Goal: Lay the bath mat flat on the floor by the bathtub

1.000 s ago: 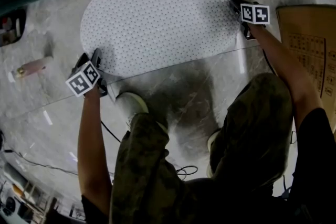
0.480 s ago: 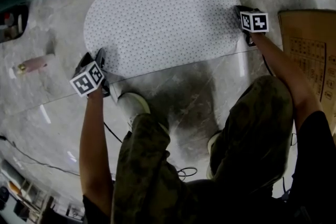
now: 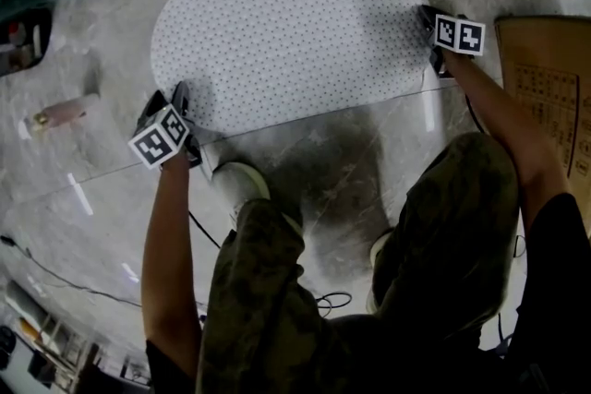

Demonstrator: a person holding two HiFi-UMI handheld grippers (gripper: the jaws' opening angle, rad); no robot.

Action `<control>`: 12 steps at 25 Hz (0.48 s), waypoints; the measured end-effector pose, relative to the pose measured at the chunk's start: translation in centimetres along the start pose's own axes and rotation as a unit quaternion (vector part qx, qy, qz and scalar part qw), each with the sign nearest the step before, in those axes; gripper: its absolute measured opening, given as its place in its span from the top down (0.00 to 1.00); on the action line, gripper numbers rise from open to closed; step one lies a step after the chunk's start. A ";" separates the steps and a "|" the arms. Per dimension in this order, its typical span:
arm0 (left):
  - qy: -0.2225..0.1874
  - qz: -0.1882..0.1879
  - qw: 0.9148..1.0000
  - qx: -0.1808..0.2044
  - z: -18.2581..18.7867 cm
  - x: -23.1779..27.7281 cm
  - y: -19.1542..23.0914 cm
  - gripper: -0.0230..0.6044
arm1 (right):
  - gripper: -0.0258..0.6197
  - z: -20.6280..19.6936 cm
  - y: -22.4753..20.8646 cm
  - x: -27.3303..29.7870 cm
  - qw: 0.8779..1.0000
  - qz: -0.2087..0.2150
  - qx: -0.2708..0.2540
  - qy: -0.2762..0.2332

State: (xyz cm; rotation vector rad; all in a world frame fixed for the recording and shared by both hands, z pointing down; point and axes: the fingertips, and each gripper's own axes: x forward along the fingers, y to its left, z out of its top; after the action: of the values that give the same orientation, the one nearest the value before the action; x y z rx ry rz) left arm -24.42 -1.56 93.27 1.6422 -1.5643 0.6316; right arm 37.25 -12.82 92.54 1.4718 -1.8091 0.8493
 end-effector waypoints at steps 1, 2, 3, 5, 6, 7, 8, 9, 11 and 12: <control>-0.001 0.001 1.000 -0.004 0.0 0.0 0.1 0.53 | 0.93 0.1 0.0 0.0 1.000 -0.004 0.004 -0.001; -0.003 0.003 1.000 -0.009 0.0 0.0 0.1 0.53 | 0.93 0.1 0.0 0.1 1.000 -0.006 0.008 -0.002; -0.004 0.003 1.000 -0.017 0.0 -0.1 0.1 0.53 | 0.93 0.1 0.0 0.1 1.000 -0.006 0.010 -0.003; -0.009 0.004 0.999 -0.037 0.2 -0.2 0.3 0.53 | 0.93 0.3 0.1 0.3 1.000 -0.004 0.002 -0.004; -0.014 0.005 0.999 -0.044 0.3 -0.2 0.4 0.53 | 0.93 0.5 0.1 0.5 1.000 -0.003 -0.006 -0.003; -0.016 0.007 0.999 -0.045 0.5 -0.2 0.4 0.54 | 0.93 0.8 0.2 0.7 1.000 -0.001 -0.012 -0.003; -0.015 0.010 0.999 -0.039 0.5 -0.1 0.4 0.54 | 0.93 1.0 0.1 0.8 1.000 -0.001 -0.014 -0.003; -0.012 0.012 0.999 -0.031 0.4 0.0 0.3 0.54 | 0.93 1.0 0.1 0.8 1.000 -0.001 -0.012 -0.006; -0.005 0.018 1.000 -0.023 0.2 0.1 0.2 0.54 | 0.93 1.1 0.0 0.8 1.000 -0.001 -0.005 -0.016; -0.003 0.022 0.999 -0.024 0.2 0.2 0.2 0.54 | 0.93 1.1 -0.1 0.8 1.000 -0.003 -0.003 -0.020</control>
State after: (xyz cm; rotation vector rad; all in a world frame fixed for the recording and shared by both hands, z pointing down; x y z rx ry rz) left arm -24.67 -1.84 93.34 1.5802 -1.6120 0.6081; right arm 37.08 -14.20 92.54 1.5004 -1.8335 0.8157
